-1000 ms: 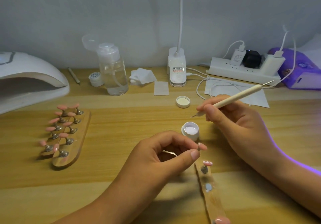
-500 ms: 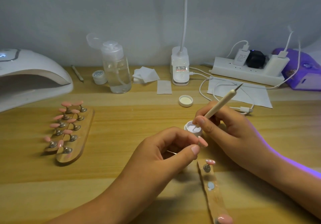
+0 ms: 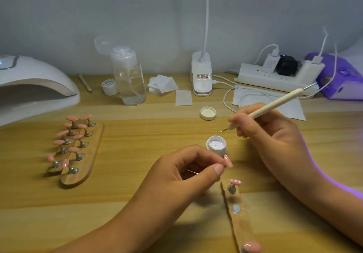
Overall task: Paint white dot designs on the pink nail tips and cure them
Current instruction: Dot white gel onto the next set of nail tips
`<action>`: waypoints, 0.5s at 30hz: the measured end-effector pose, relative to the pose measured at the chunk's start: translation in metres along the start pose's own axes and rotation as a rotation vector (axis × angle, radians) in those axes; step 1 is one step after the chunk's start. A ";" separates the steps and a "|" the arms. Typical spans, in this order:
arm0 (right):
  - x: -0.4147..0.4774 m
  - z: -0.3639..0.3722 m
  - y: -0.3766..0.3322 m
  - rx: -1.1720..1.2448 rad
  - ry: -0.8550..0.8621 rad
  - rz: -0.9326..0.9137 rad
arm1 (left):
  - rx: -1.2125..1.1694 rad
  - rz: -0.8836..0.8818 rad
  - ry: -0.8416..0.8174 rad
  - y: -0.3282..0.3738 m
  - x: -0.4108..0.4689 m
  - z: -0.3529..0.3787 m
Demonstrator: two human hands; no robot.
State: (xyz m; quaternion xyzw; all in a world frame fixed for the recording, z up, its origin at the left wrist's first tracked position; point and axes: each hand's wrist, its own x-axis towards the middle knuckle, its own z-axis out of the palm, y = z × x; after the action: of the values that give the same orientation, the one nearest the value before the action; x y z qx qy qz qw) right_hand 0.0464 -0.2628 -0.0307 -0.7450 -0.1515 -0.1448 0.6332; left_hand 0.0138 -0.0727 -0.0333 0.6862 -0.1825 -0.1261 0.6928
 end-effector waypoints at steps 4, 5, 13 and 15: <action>0.001 -0.003 -0.002 0.390 -0.002 0.182 | -0.001 -0.005 0.028 -0.001 0.001 0.000; 0.001 -0.003 -0.001 0.456 -0.028 0.218 | 0.005 -0.005 0.032 -0.001 0.001 -0.001; -0.001 0.001 -0.008 0.615 -0.177 0.315 | 0.022 -0.005 0.034 -0.002 0.001 -0.001; -0.001 0.003 -0.010 0.621 -0.169 0.329 | 0.021 -0.002 0.032 -0.003 0.001 -0.001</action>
State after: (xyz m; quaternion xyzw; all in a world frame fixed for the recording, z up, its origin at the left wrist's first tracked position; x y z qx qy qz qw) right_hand 0.0415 -0.2586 -0.0223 -0.5408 -0.1180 0.0741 0.8295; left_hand 0.0151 -0.0726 -0.0364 0.6957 -0.1719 -0.1137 0.6881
